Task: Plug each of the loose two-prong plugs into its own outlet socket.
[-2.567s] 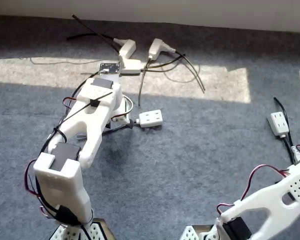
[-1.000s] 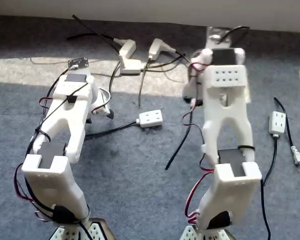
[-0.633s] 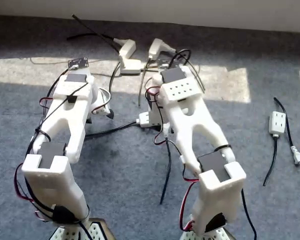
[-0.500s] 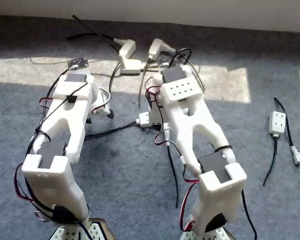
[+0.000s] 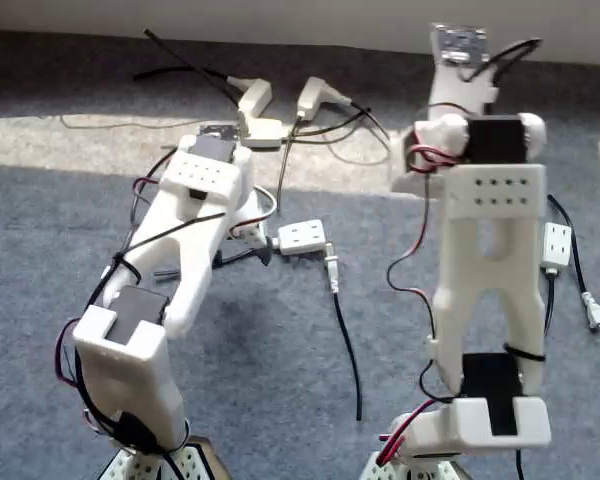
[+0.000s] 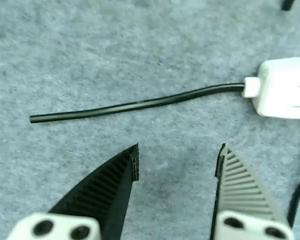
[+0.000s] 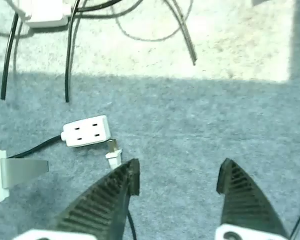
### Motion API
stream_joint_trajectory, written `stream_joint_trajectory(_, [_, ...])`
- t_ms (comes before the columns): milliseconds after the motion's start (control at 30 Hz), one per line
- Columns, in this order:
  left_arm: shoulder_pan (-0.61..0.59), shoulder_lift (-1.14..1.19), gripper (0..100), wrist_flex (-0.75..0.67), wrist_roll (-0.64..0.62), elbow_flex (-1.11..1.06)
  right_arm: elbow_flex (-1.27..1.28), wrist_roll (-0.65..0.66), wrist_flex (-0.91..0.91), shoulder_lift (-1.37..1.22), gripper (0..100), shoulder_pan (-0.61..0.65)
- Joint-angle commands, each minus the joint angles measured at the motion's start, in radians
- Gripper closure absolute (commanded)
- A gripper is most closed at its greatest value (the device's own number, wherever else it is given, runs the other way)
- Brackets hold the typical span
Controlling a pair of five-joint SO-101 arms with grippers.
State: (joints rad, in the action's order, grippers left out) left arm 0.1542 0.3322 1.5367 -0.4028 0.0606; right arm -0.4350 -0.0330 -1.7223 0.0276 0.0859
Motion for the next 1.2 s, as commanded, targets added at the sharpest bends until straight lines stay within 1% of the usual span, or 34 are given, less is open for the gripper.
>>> stream_joint_trajectory(0, [0.127,-0.05,74,0.034,-0.169,0.05,0.094,0.028,-0.041,0.12,74.8,-0.173])
stream_joint_trajectory(67, [0.162,-0.056,74,0.052,-0.241,0.068,0.194,0.028,-0.013,0.139,74.8,-0.257])
stream_joint_trajectory(167, [0.226,-0.067,74,0.135,-0.315,0.13,0.338,0.028,0.064,0.142,74.8,-0.377])
stream_joint_trajectory(300, [0.337,-0.065,74,0.163,-0.341,0.13,0.538,0.028,0.2,0.147,74.9,-0.495])
stream_joint_trajectory(367, [0.389,-0.065,74,0.118,-0.342,0.108,0.625,0.028,0.262,0.147,74.9,-0.519])
stream_joint_trajectory(400, [0.41,-0.065,74,0.074,-0.345,0.102,0.667,0.028,0.292,0.147,74.9,-0.524])
stream_joint_trajectory(467, [0.446,-0.065,74,-0.012,-0.348,0.099,0.743,0.021,0.355,0.147,74.9,-0.526])
stream_joint_trajectory(600, [0.503,-0.065,74,-0.133,-0.348,0.097,0.863,0.02,0.463,0.147,74.9,-0.529])
stream_joint_trajectory(733, [0.507,-0.062,74,-0.219,-0.348,0.094,0.938,0.017,0.532,0.147,74.9,-0.527])
stream_joint_trajectory(833, [0.478,-0.024,74,-0.272,-0.348,0.068,0.992,-0.035,0.591,0.147,74.9,-0.522])
stream_joint_trajectory(900, [0.447,0.018,74,-0.305,-0.348,0.054,1.015,-0.048,0.63,0.147,74.9,-0.522])
stream_joint_trajectory(1033, [0.412,0.084,74,-0.318,-0.348,0.058,1.05,-0.051,0.68,0.147,74.9,-0.521])
stream_joint_trajectory(1167, [0.404,0.105,74,-0.336,-0.348,0.059,1.053,-0.051,0.691,0.14,74.9,-0.519])
